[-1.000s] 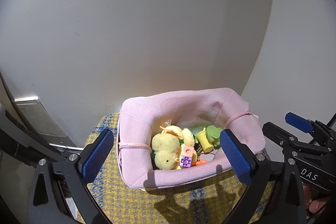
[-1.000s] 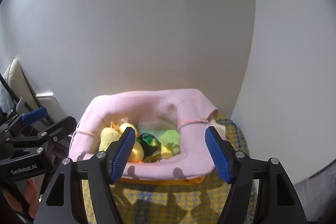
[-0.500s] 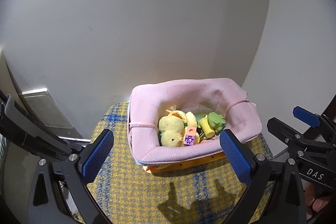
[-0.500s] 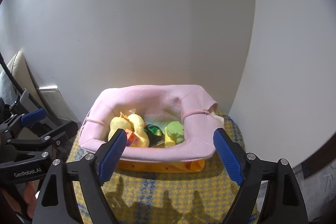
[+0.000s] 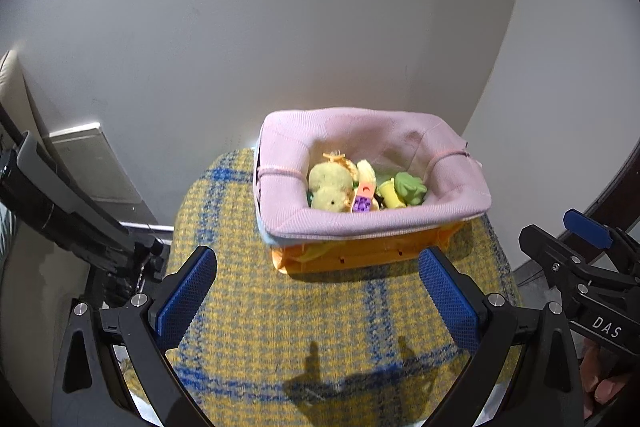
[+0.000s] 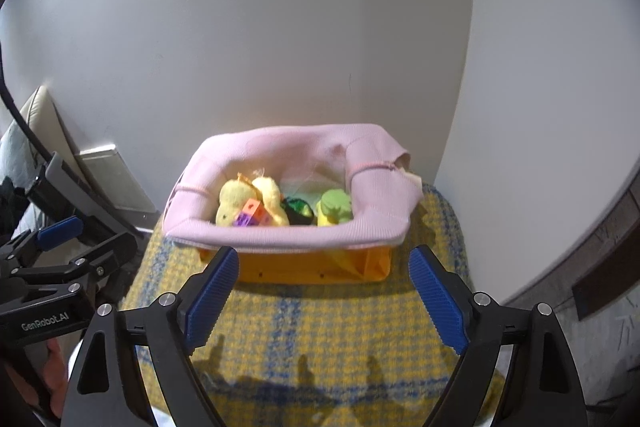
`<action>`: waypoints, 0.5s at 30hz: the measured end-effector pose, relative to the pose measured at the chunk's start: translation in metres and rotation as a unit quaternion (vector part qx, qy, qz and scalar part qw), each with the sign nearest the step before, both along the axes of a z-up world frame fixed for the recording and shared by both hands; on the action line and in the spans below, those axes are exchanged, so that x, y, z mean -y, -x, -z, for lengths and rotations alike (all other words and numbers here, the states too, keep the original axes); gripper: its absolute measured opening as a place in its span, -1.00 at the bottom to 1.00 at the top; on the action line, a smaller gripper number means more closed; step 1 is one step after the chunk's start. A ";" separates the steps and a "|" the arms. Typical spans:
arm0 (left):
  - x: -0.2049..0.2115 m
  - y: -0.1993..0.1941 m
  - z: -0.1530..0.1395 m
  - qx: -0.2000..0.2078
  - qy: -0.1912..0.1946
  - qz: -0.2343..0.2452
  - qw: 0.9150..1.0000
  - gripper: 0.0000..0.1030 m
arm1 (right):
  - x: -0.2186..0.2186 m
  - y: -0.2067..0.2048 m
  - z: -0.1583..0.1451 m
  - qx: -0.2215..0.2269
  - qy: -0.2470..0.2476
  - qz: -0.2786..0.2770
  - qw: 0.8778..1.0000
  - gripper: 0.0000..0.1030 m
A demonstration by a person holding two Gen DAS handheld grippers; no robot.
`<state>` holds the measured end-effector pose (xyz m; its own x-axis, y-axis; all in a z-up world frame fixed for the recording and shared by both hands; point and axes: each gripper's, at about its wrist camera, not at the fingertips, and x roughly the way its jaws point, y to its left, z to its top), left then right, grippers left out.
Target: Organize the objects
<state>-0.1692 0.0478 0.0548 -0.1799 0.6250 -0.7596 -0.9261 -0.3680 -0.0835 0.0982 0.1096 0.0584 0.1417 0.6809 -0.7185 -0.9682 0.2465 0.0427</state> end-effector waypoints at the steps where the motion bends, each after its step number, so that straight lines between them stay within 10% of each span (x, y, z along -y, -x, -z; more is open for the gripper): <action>1: 0.004 -0.001 0.001 0.004 0.003 0.000 1.000 1.00 | 0.004 0.001 0.001 0.000 0.002 -0.001 1.000 0.70; 15: 0.053 -0.029 0.013 0.019 0.026 0.018 0.999 1.00 | 0.061 0.011 0.017 -0.035 0.025 0.004 0.999 0.71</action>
